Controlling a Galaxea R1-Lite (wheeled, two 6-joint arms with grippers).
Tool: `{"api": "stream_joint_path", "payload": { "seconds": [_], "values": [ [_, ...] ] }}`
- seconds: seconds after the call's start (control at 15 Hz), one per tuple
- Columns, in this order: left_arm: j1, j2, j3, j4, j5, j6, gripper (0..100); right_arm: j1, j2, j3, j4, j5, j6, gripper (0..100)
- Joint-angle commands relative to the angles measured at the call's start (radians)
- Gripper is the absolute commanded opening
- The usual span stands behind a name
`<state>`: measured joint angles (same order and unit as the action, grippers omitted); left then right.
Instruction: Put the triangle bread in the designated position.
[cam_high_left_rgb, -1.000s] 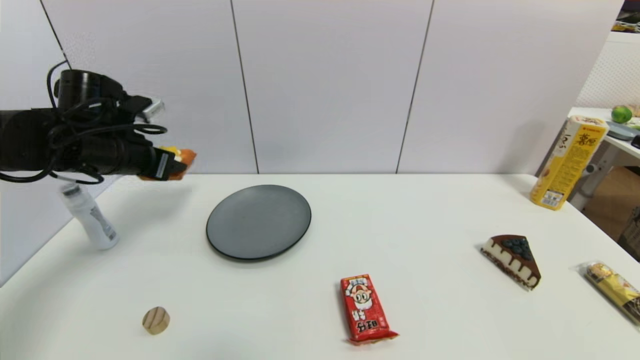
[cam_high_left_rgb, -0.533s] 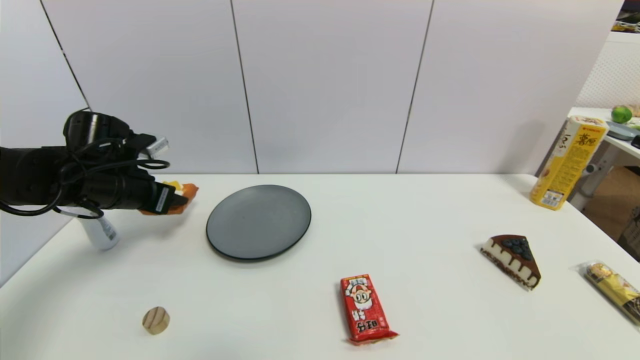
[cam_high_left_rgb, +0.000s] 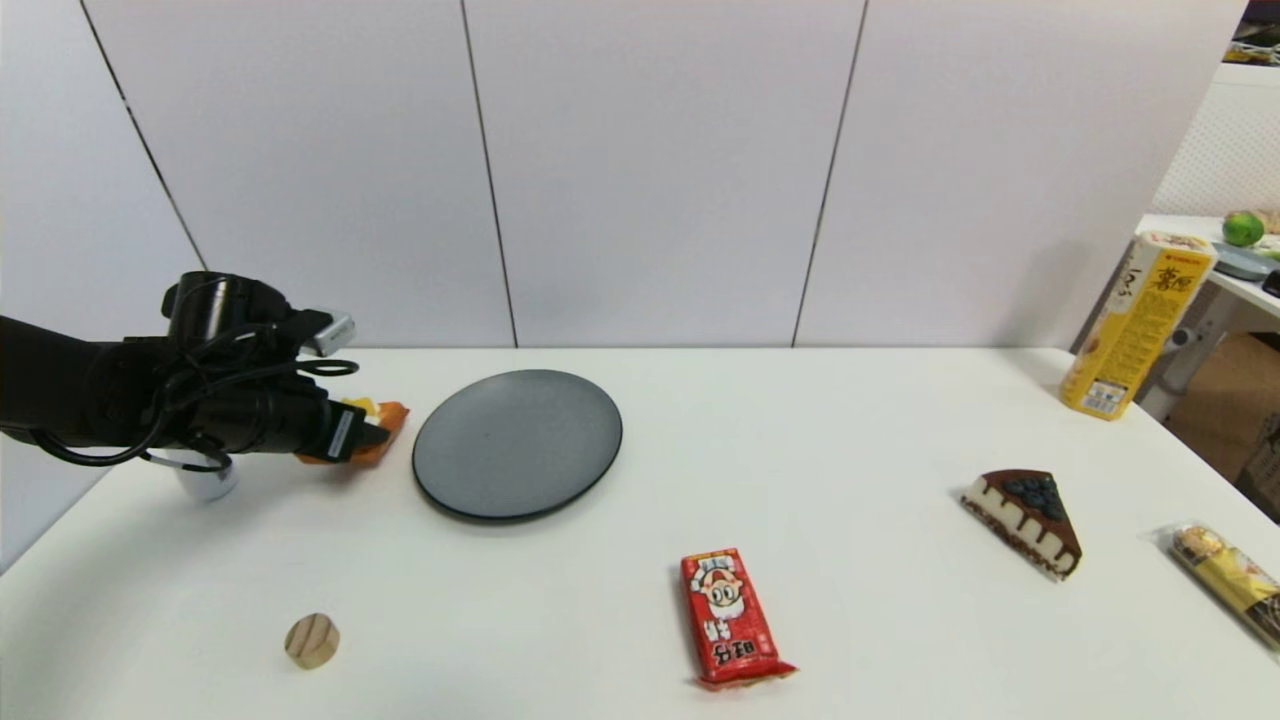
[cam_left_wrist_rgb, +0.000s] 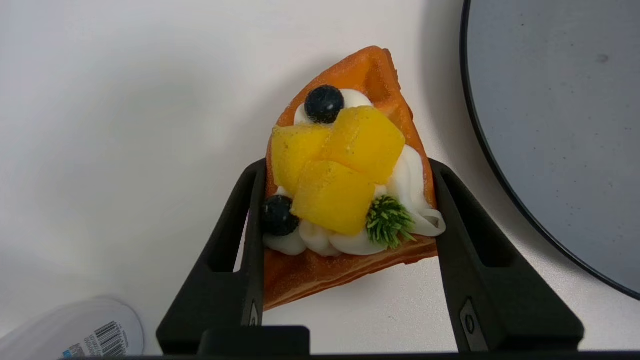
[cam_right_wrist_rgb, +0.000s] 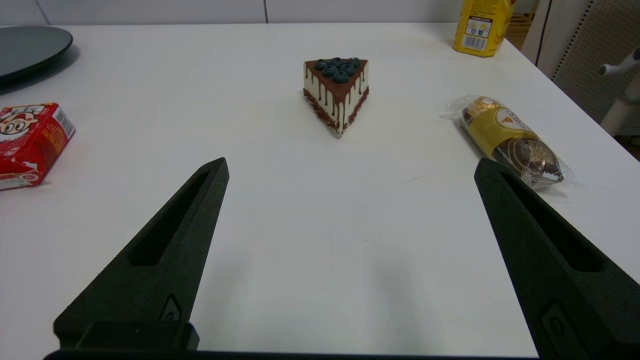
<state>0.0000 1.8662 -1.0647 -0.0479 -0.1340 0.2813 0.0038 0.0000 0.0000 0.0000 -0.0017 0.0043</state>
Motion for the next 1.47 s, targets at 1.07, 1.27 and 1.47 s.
{"api": "stream_joint_path", "payload": {
  "seconds": [1.07, 1.27, 1.47],
  "values": [
    [0.020, -0.889, 0.546, -0.104, -0.002, -0.007, 100, -0.001, 0.002, 0.002, 0.000, 0.000, -0.001, 100],
    [0.020, -1.259, 0.778, -0.124, -0.002, -0.027, 100, -0.001, 0.002, 0.002, 0.000, 0.000, -0.001, 100],
    [0.018, -1.553, 0.950, -0.124, -0.001, -0.053, 100, -0.001, 0.002, 0.002, 0.000, 0.000, -0.001, 100]
  ]
}}
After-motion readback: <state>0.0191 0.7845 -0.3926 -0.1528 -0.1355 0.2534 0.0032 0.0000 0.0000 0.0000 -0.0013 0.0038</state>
